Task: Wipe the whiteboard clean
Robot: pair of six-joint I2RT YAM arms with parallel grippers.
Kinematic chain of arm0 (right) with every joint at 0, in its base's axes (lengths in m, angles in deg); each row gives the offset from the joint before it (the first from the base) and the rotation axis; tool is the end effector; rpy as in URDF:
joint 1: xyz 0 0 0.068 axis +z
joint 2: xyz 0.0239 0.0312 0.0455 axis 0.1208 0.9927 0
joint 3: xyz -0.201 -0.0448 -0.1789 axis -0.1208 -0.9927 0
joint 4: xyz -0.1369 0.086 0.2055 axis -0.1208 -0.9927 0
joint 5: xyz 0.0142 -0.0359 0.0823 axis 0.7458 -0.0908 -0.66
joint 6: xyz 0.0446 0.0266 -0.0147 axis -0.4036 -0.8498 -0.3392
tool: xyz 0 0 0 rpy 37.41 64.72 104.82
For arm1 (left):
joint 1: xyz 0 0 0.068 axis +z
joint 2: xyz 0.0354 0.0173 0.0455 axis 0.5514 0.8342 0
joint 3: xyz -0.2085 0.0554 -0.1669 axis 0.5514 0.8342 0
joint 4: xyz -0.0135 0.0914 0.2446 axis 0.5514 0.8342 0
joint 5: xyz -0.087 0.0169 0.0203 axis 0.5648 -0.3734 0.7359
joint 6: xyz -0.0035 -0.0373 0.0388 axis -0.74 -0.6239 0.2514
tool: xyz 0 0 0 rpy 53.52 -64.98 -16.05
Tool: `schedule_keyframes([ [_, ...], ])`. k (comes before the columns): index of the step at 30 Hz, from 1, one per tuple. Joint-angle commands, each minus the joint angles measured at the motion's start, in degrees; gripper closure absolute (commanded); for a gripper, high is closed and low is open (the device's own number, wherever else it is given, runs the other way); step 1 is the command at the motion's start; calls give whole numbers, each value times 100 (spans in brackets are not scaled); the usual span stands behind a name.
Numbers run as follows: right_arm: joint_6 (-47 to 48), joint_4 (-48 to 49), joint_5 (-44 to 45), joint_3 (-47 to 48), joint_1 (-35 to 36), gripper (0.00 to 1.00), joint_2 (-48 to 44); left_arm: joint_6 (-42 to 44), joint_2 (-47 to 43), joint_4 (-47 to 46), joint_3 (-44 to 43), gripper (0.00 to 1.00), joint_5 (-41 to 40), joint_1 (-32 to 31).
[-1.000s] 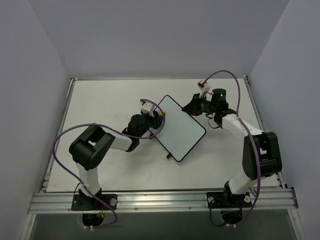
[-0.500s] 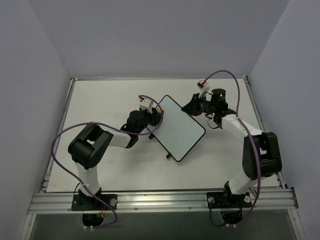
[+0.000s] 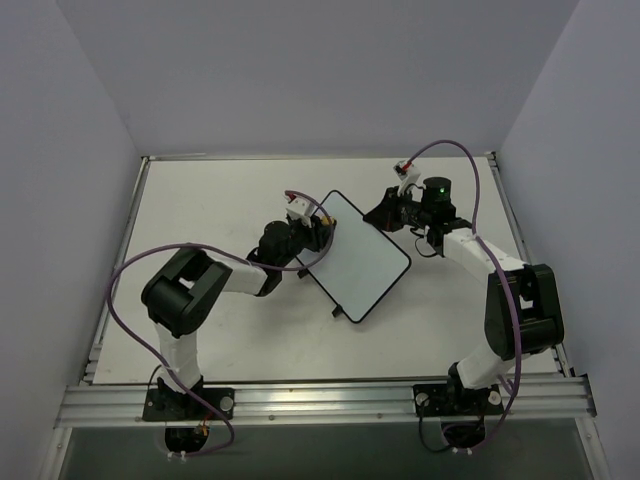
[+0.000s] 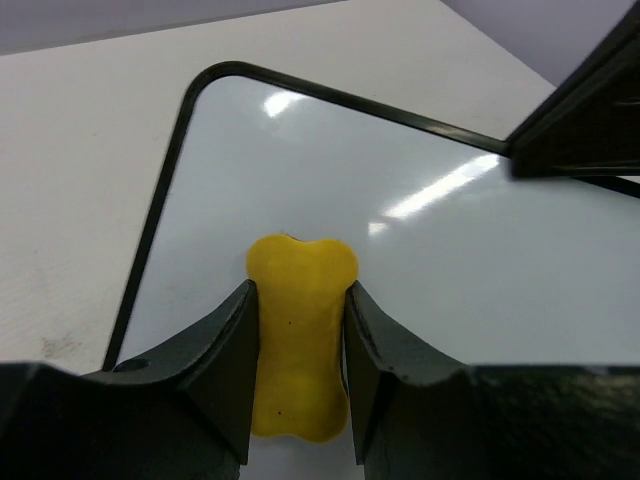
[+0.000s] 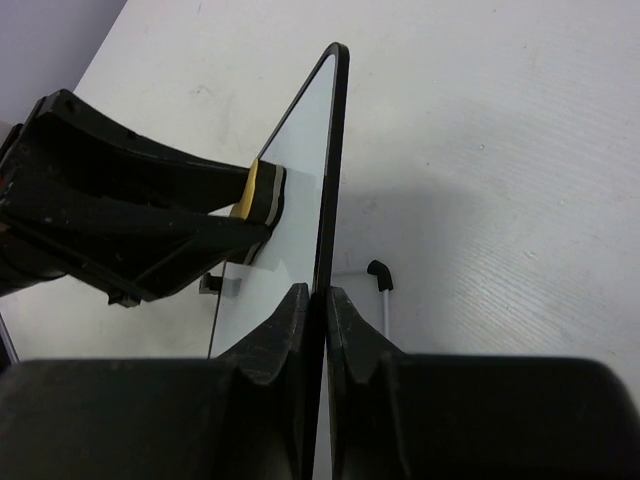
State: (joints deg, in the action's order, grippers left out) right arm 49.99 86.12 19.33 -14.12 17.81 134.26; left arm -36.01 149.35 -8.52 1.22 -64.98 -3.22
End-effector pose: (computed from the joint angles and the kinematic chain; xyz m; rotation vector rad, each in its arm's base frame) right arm 0.3454 0.0915 0.2556 -0.5478 1.7607 0.9619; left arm 0.3148 -0.2368 0.1697 0.3484 1.6702 -0.7414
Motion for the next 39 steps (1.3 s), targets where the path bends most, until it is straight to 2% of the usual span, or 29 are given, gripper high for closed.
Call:
schedule_keyframes([
  [1,83,-274,-873,65,424,100,-71,-62,317,365,65,98,407,-733],
  [5,83,-274,-864,57,416,100,-71,-80,247,330,91,98,267,-1015],
  [10,83,-257,-864,39,433,100,-80,-63,27,417,232,98,-58,-946],
  [18,83,-257,-872,39,433,100,-80,-71,-96,901,126,98,-173,-7],
  [25,83,-257,-864,48,442,100,-71,60,-220,1243,-22,98,-261,487],
  [34,83,-257,-864,39,451,100,-80,96,-132,1104,-67,98,-33,399],
  [39,83,-257,-855,39,442,100,-71,140,-114,1068,-111,98,20,75],
])
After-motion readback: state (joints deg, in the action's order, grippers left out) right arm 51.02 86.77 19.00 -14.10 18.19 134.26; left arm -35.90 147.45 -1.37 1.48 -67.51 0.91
